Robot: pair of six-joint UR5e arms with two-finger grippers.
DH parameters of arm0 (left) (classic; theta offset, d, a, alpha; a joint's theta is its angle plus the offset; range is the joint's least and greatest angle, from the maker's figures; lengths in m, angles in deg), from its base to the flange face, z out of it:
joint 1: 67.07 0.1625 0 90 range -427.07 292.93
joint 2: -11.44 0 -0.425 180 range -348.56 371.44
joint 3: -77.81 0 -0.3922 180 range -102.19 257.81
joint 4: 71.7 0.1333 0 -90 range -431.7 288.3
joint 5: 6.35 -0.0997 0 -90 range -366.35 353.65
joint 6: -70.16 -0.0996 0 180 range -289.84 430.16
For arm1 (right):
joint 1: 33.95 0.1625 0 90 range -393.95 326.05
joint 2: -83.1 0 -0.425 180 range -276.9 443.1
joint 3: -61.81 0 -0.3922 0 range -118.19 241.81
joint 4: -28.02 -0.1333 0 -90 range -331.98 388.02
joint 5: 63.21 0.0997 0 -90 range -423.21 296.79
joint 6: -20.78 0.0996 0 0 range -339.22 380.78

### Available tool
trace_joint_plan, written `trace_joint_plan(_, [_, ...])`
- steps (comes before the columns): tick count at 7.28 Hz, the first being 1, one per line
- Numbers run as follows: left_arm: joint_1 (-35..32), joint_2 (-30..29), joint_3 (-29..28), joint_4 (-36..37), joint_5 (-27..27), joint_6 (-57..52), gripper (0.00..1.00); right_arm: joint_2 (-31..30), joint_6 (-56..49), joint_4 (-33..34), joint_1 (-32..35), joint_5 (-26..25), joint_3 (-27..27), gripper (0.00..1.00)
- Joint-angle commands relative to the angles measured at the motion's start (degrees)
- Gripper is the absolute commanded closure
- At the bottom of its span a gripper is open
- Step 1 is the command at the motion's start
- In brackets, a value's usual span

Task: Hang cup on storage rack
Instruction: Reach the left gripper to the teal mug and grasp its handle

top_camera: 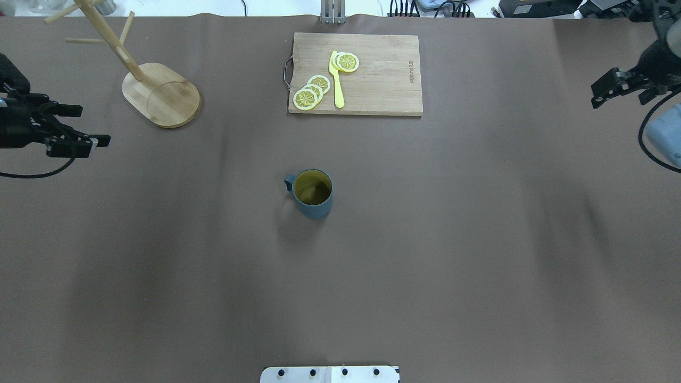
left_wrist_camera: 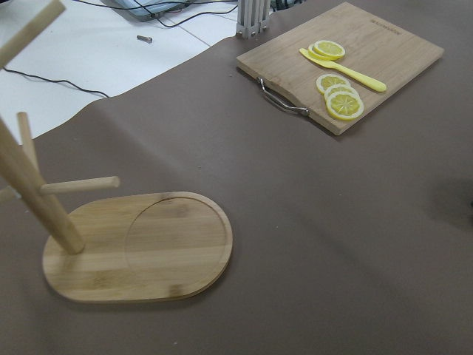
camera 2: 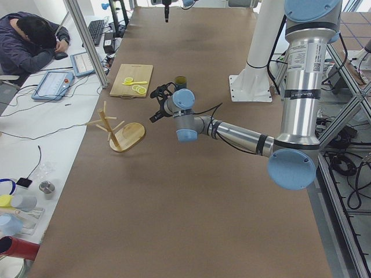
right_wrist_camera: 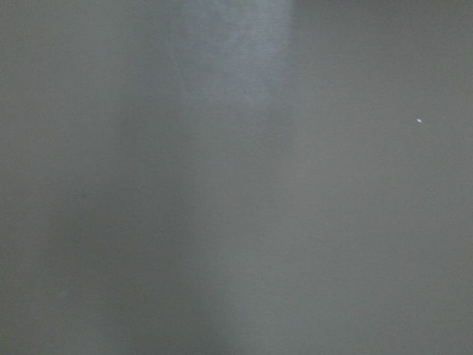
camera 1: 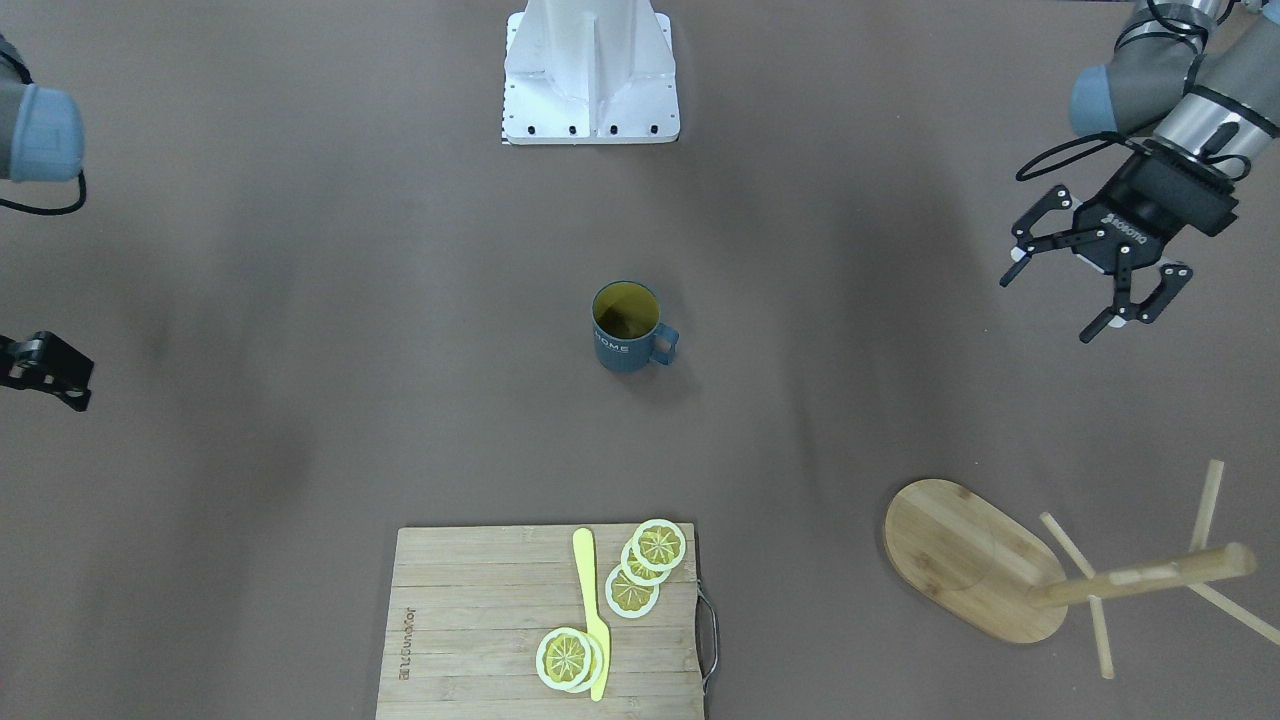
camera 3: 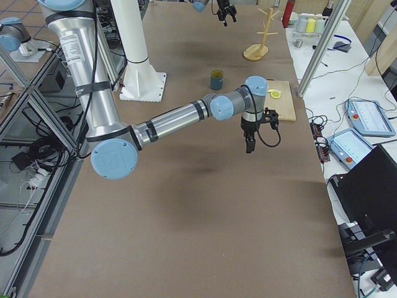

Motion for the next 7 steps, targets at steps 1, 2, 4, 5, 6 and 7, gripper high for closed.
trace_joint_plan(1, [8.06,-1.61,-0.17,-1.08,-9.44,5.18,0.02,-6.06,-14.87,-0.02,9.54,3.21,2.48,0.00])
trace_joint_plan(2, [11.92,-3.10,-0.61,-1.08,-14.19,6.77,0.02,-8.88,-17.62,-0.11,12.71,2.78,2.49,0.00])
trace_joint_plan(4, [19.14,-7.13,-3.06,-0.81,-22.64,8.11,0.04,-11.88,-21.95,-0.11,16.25,2.86,2.31,0.00])
trace_joint_plan(5, [21.08,-10.81,-6.38,-0.73,-25.11,8.19,0.08,-11.98,-21.87,-0.11,16.35,2.77,2.40,0.00])
trace_joint_plan(6, [22.49,-13.72,-9.46,-1.16,-27.22,8.19,0.10,-11.98,-21.87,-0.11,16.35,2.86,2.40,0.00])
trace_joint_plan(7, [23.64,-16.36,-11.58,-1.08,-27.76,8.19,0.10,-12.07,-21.87,-0.11,16.35,2.86,2.49,0.00])
